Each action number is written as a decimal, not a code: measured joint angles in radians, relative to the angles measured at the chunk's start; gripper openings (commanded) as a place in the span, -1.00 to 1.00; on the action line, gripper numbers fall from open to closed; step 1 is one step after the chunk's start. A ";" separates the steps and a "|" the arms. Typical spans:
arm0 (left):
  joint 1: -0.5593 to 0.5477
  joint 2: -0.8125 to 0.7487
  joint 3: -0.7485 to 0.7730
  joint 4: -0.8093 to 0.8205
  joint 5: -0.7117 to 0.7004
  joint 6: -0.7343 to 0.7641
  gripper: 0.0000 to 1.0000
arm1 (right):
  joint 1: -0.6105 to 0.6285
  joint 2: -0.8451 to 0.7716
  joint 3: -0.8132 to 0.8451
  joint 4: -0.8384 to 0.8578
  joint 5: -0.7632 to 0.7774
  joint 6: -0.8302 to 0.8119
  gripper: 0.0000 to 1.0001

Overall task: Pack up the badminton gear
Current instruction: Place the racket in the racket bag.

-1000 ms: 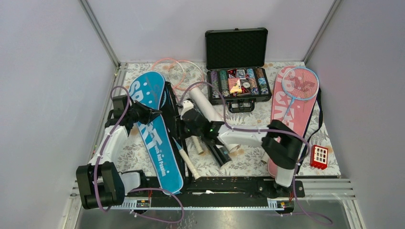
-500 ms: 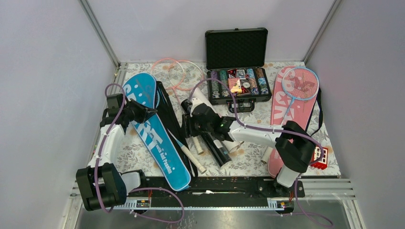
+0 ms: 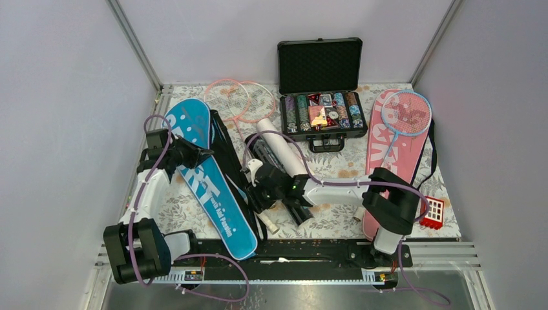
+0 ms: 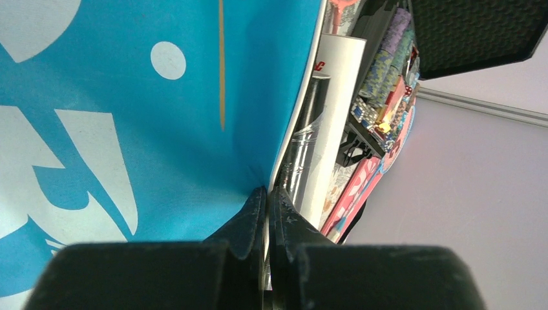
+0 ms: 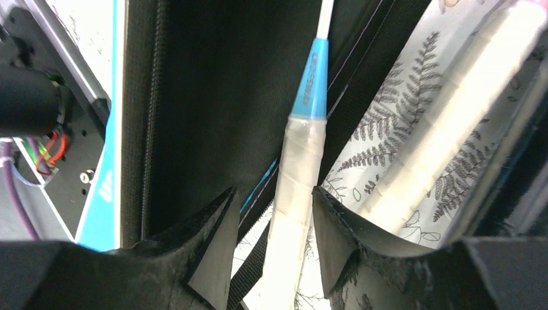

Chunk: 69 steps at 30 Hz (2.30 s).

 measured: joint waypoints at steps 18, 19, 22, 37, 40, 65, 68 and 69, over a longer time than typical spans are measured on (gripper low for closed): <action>0.003 0.011 -0.141 0.128 -0.006 -0.068 -1.00 | 0.025 0.122 0.008 0.071 0.080 0.061 -0.93; 0.003 0.010 -0.160 0.150 -0.007 -0.082 -1.00 | 0.026 0.122 0.013 0.074 0.079 0.086 -0.94; 0.008 0.010 -0.191 0.191 -0.018 -0.112 -1.00 | 0.031 0.123 0.031 0.075 0.079 0.145 -0.97; 0.009 -0.006 -0.233 0.319 -0.067 -0.223 -1.00 | 0.048 0.152 0.045 0.169 0.082 0.412 -0.83; 0.009 0.003 -0.244 0.347 -0.066 -0.234 -0.42 | 0.049 0.152 0.045 0.164 0.100 0.421 -0.91; -0.365 -0.016 -0.028 -0.340 -0.382 0.144 0.40 | 0.048 0.149 0.050 0.218 0.277 0.343 -1.00; -0.427 -0.023 -0.035 -0.360 -0.441 0.119 0.29 | 0.048 0.149 0.061 0.212 0.290 0.343 -1.00; -0.447 -0.029 -0.043 -0.363 -0.460 0.107 0.25 | 0.048 0.149 0.066 0.209 0.293 0.343 -1.00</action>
